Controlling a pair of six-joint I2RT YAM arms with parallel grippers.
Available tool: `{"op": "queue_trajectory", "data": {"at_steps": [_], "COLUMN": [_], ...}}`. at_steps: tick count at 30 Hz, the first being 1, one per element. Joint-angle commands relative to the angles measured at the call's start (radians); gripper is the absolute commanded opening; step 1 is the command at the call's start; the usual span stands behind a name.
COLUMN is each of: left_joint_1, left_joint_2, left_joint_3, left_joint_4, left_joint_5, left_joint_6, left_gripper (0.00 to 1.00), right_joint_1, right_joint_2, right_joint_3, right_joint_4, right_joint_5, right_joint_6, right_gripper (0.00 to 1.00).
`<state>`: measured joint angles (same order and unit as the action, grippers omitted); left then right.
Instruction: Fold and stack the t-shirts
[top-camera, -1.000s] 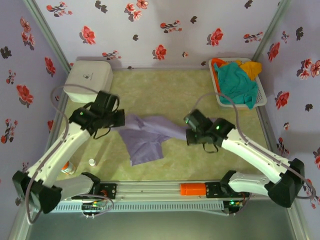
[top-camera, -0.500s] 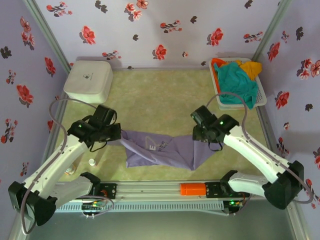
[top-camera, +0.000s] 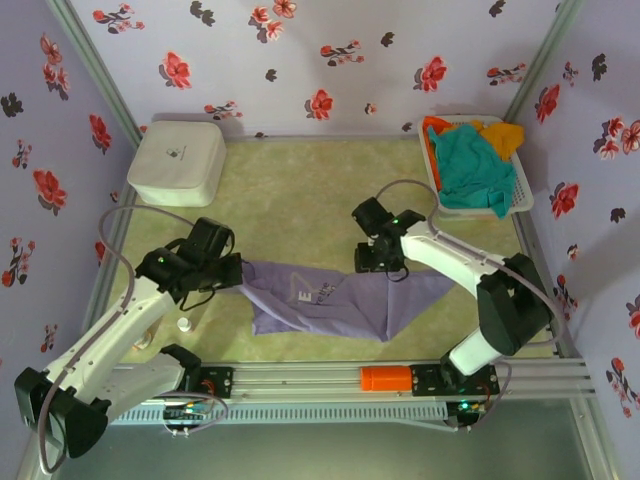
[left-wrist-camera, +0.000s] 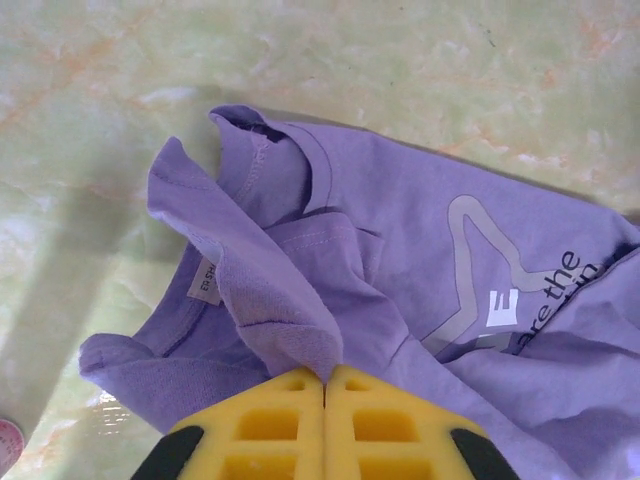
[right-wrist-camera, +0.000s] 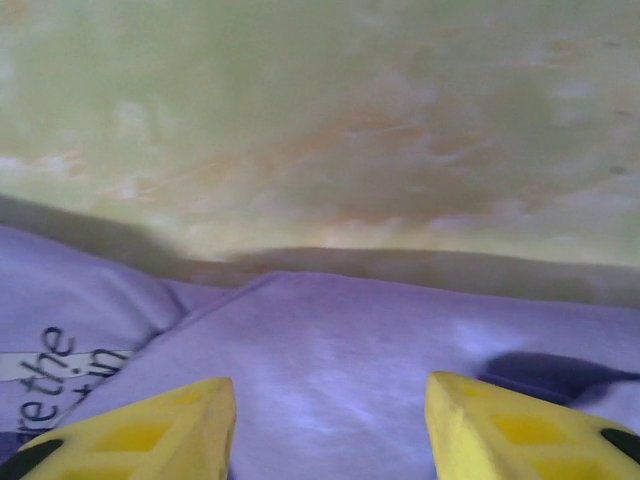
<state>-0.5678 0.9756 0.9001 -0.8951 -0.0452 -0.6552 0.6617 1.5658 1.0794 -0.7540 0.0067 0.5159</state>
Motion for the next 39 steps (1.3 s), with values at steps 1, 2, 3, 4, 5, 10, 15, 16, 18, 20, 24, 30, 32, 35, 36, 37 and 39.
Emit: {"op": "queue_trajectory", "data": {"at_steps": [1, 2, 3, 4, 5, 10, 15, 16, 18, 20, 24, 30, 32, 35, 36, 37, 39], "left_joint_1": [-0.012, -0.015, -0.017, -0.02, -0.021, -0.03, -0.03, -0.031, -0.03, -0.03, -0.03, -0.03, -0.03, -0.03, -0.031, -0.03, -0.03], "left_joint_2": [0.003, 0.006, 0.009, 0.01, 0.012, 0.017, 0.015, 0.013, 0.011, 0.01, 0.01, 0.011, 0.013, 0.016, 0.016, 0.016, 0.017], "left_joint_3": [0.003, 0.002, 0.004, 0.003, 0.004, 0.0, 0.003, 0.002, 0.002, 0.001, 0.001, 0.004, 0.003, 0.005, 0.005, 0.005, 0.007], "left_joint_4": [0.018, 0.022, 0.022, 0.024, 0.024, 0.027, 0.021, 0.019, 0.014, 0.013, 0.013, 0.015, 0.016, 0.016, 0.015, 0.015, 0.012], "left_joint_5": [-0.018, -0.019, -0.019, -0.019, -0.018, -0.019, -0.021, -0.019, -0.022, -0.024, -0.025, -0.027, -0.028, -0.027, -0.028, -0.027, -0.028], "left_joint_6": [-0.025, -0.026, -0.027, -0.027, -0.027, -0.028, -0.023, -0.023, -0.021, -0.022, -0.023, -0.021, -0.021, -0.019, -0.018, -0.019, -0.017], "left_gripper": [0.0, 0.0, 0.0, 0.0, 0.0, 0.0, 0.0, 0.0, 0.0, 0.0, 0.0, 0.0, 0.0, 0.0, 0.0, 0.0, 0.0], "right_joint_1": [0.044, 0.06, 0.073, 0.082, 0.09, 0.112, 0.12, 0.121, 0.122, 0.124, 0.13, 0.131, 0.133, 0.133, 0.132, 0.132, 0.132], "right_joint_2": [0.057, 0.076, 0.088, 0.106, 0.123, 0.169, 0.194, 0.199, 0.205, 0.207, 0.203, 0.186, 0.173, 0.156, 0.146, 0.134, 0.109], "right_joint_3": [0.023, 0.029, 0.035, 0.041, 0.047, 0.065, 0.077, 0.081, 0.086, 0.091, 0.088, 0.071, 0.063, 0.056, 0.054, 0.053, 0.053], "right_joint_4": [0.054, 0.057, 0.058, 0.056, 0.051, 0.042, 0.032, 0.031, 0.027, 0.021, 0.014, 0.005, 0.006, -0.002, -0.004, -0.009, -0.018], "right_joint_5": [-0.047, -0.04, -0.034, -0.026, -0.019, 0.018, 0.05, 0.053, 0.063, 0.071, 0.075, 0.086, 0.091, 0.094, 0.098, 0.102, 0.113], "right_joint_6": [0.014, 0.018, 0.021, 0.026, 0.031, 0.045, 0.056, 0.058, 0.059, 0.059, 0.056, 0.062, 0.067, 0.07, 0.072, 0.076, 0.079], "right_gripper": [0.53, 0.53, 0.53, 0.53, 0.52, 0.49, 0.47, 0.46, 0.4, 0.27, 0.17, 0.01, 0.0, 0.0, 0.0, 0.0, 0.0]}}
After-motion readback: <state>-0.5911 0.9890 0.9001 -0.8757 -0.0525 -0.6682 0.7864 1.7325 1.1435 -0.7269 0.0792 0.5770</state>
